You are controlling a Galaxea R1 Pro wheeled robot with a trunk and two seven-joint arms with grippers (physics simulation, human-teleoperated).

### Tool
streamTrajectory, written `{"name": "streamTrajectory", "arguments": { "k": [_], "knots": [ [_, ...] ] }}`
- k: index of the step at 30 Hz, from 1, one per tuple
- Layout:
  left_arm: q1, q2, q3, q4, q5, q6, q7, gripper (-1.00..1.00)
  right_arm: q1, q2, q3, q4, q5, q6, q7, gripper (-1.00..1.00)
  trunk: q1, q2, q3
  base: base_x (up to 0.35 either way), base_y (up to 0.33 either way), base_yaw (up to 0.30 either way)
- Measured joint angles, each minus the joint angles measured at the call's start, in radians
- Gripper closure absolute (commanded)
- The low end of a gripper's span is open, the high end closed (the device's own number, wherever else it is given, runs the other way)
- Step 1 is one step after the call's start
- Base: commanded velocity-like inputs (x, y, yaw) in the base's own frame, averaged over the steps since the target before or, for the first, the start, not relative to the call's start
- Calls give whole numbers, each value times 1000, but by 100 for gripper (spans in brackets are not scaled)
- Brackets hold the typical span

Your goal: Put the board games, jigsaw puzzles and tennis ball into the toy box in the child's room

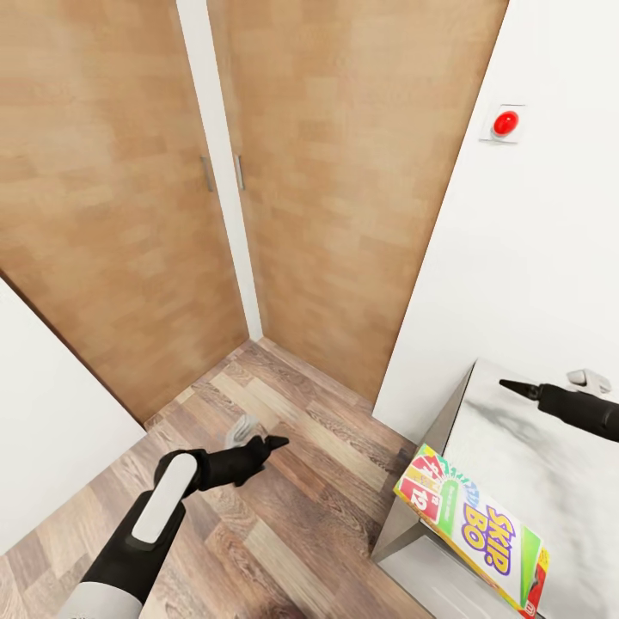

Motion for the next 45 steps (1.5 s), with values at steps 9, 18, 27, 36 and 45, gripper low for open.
{"name": "streamTrajectory", "arguments": {
  "k": [9, 18, 27, 36, 45],
  "knots": [
    [-4, 5, 2, 85, -11, -9, -139, -100, 29, -1, -7, -54, -1, 2, -1, -100, 0, 0, 0, 0, 88, 0],
    [-5, 7, -1, 116, -12, -33, -190, -100, 37, -1, -9, -69, -1, 3, -1, -100, 0, 0, 0, 17, 215, -34],
    [-5, 7, -4, 126, -48, -45, -248, -100, 39, -1, -9, -73, -1, 3, -1, -100, 0, 0, 2, 16, 88, -155],
    [-5, 7, -1, 140, -125, -59, -365, -100, 40, 1, -7, -74, -1, 4, -2, -100, 0, 0, 5, 5, 25, -210],
    [-5, 7, 2, 202, -173, -106, -516, -100, 40, 2, -7, -74, -1, 4, -1, -100, 0, 0, 7, 1, 7, -91]
  ]
}}
